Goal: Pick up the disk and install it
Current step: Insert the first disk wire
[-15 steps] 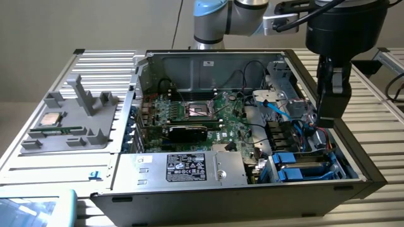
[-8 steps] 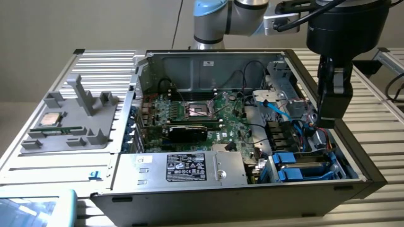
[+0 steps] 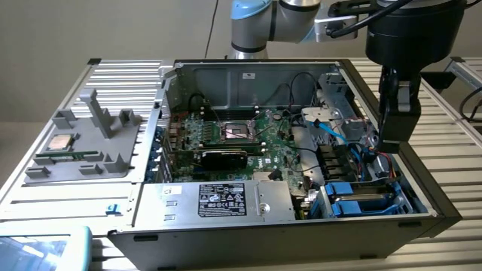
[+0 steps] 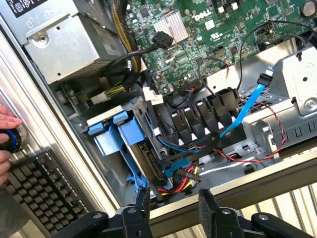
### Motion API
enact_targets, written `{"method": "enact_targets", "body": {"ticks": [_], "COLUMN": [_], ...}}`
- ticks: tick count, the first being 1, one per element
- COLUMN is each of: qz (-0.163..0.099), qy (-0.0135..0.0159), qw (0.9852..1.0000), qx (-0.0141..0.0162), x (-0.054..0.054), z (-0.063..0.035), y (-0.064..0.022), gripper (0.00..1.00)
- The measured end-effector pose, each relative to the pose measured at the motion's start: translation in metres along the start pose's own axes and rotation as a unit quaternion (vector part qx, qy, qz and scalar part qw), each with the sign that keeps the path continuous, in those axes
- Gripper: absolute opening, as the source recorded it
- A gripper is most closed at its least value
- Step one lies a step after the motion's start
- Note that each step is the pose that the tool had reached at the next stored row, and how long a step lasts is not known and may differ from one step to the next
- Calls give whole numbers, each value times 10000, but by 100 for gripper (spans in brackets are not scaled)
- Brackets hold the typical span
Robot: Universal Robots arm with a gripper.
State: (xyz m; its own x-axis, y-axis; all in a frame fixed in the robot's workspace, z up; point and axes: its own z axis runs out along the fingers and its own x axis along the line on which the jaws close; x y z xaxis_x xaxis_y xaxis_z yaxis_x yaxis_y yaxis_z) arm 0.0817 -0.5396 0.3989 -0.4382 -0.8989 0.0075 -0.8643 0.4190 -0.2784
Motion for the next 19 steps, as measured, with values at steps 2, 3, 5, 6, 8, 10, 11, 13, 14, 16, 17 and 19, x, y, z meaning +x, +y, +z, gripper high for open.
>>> {"method": "enact_targets", "body": {"ticks": [2,3,5,6,8,10,11,13,14,16,17,19], "qz": [1,4,14,21,35,51,57,55,42,-31,-71,-148], "qy": [-4,-16,-53,-74,-124,-180,-205,-240,-250,-273,-287,-318], "qw": [10000,10000,10000,10000,9999,9998,9997,9996,9996,9995,9994,9992], "qx": [-1,-8,-27,-38,-63,-91,-105,-138,-155,-175,-185,-201], "x": [17,39,97,125,178,231,253,281,288,290,291,288], "z": [-1,1,2,3,5,5,5,4,5,5,6,9], "y": [3,0,1,1,3,9,16,31,35,37,37,32], "gripper": [52,52,52,52,52,52,52,52,52,52,52,52]}}
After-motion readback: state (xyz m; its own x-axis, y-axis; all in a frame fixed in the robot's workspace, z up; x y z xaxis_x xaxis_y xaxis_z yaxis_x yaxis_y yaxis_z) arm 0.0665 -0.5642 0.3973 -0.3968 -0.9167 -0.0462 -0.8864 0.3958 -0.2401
